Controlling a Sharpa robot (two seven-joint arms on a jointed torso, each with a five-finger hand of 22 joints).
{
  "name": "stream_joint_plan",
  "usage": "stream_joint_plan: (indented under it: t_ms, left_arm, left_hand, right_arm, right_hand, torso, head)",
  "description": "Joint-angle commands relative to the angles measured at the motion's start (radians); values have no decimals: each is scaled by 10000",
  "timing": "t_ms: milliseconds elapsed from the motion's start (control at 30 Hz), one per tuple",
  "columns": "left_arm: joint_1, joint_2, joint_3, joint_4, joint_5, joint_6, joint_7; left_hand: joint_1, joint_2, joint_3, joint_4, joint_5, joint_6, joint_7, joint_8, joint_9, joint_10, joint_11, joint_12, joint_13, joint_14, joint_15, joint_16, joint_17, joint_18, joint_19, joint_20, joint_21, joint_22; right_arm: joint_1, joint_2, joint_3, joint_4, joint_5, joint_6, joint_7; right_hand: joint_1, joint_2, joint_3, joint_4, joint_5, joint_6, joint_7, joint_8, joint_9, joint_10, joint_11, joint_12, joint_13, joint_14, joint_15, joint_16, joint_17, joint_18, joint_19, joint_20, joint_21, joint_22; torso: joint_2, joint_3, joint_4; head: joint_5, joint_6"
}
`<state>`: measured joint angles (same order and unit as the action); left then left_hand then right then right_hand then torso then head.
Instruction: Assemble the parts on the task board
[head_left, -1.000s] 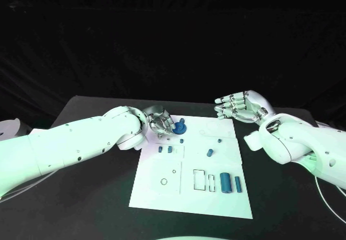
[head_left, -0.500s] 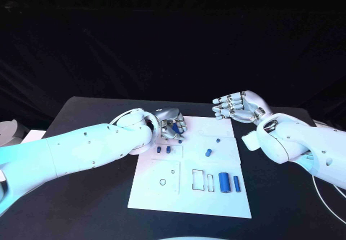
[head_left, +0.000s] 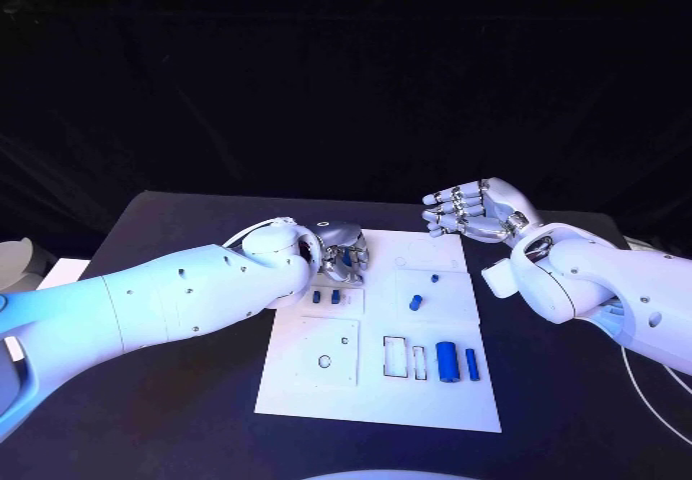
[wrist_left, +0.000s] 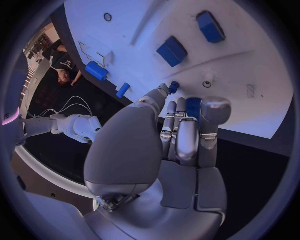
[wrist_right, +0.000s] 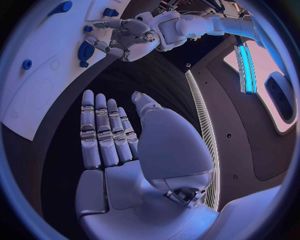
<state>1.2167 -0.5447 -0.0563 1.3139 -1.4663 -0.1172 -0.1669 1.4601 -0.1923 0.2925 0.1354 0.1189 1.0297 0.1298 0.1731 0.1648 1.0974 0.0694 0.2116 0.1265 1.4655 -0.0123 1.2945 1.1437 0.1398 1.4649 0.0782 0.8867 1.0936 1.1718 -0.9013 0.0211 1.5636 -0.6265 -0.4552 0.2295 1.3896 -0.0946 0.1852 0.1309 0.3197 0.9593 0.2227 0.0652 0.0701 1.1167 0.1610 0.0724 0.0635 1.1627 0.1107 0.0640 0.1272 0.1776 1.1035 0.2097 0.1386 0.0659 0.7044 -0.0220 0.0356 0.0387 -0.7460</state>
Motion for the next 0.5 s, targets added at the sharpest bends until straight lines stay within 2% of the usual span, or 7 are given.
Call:
stream_joint_plan:
  t_ms: [33, 267, 500]
  left_arm:
    - [-5, 75, 3, -45, -334, 494, -300]
    - [-23, 183, 3, -141, -349, 655, -313]
    - [-71, 267, 3, -238, -353, 738, -332]
  left_hand:
    - [-36, 100, 93, -12, 0, 108, -13, -77, -24, 121, 2, -67, -47, 346, -87, 10, -14, -165, 361, -60, -36, -21]
    - [61, 174, 290, -67, 6, 255, -34, -145, -83, 307, -23, -189, -176, 356, -109, 58, -50, -166, 382, -83, -37, -13]
    - [127, 244, 542, -126, 13, 415, -53, -211, -138, 514, -49, -319, -296, 358, -135, 104, -96, -164, 394, -106, -54, -14]
  right_arm:
    - [-7, 10, 1, 21, -40, 132, 37]
    - [-7, 21, 1, 16, -44, 138, 42]
    - [-7, 22, 1, 19, -44, 139, 46]
  right_hand:
    - [-32, 45, 2, -87, 59, -89, 17, -22, -9, -83, 5, -49, -15, -38, 22, -11, -30, 68, 0, 53, -60, -12]
    - [-32, 45, 2, -87, 59, -89, 17, -22, -9, -83, 5, -49, -15, -38, 22, -11, -30, 68, 0, 53, -60, -12]
    - [-32, 45, 2, -87, 59, -89, 17, -22, -9, -83, 5, -49, -15, -38, 22, -11, -30, 68, 0, 53, -60, -12]
  torso:
    - [-11, -3, -2]
    - [-11, -6, -14]
    - [-6, -5, 0]
  head:
    - [14, -1]
    - [9, -7]
    - [-17, -5]
